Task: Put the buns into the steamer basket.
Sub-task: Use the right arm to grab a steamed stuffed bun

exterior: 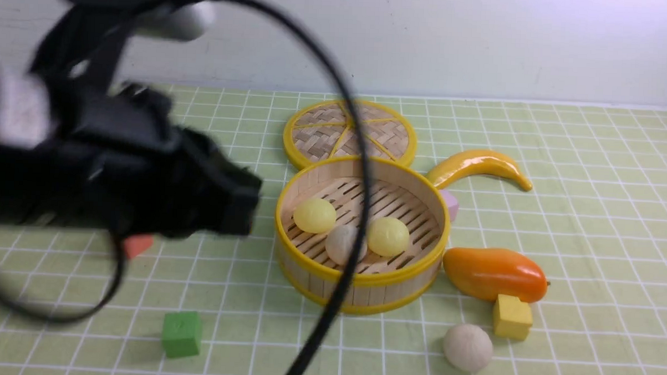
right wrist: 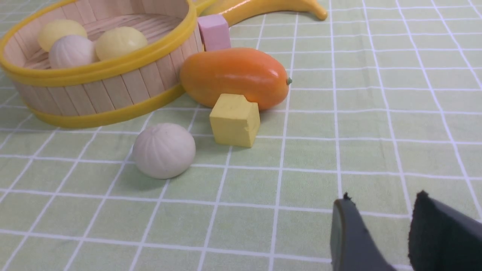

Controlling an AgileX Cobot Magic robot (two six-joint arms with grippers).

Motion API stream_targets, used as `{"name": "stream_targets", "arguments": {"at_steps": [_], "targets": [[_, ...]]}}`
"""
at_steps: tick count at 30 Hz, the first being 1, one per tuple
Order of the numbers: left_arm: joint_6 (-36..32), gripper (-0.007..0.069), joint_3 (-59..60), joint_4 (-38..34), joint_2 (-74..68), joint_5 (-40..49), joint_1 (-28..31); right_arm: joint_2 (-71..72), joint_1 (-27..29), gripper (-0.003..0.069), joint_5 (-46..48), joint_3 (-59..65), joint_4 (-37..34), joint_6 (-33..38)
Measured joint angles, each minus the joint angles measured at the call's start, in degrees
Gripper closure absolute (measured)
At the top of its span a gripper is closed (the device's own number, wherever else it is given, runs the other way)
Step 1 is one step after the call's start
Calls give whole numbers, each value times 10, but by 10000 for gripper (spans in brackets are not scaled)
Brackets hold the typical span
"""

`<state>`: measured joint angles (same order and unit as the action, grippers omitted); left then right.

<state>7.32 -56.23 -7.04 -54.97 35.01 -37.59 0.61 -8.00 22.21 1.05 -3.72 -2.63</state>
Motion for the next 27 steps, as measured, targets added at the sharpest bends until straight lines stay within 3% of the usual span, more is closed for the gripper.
{"name": "stream_targets", "arguments": {"at_steps": [4,9,14,17,22,24,27], "targets": [[0,638,201,-25,187,-151,0,0,0,418,0,0,0,0],[11,638,358,-40,351,-249,0,0,0,418,-1,0,0,0],[18,638,433,-43,438,-265,0,0,0,418,-28,4,-60,-22],[18,638,480,-43,495,-268,0,0,0,418,-93,5,-177,-62],[18,638,521,-43,525,-270,0,0,0,421,-140,4,-291,-88],[18,638,530,-43,525,-270,0,0,0,433,-120,-8,-315,-88],[18,638,551,-43,526,-269,0,-48,0,490,5,-104,-317,-58]]}}
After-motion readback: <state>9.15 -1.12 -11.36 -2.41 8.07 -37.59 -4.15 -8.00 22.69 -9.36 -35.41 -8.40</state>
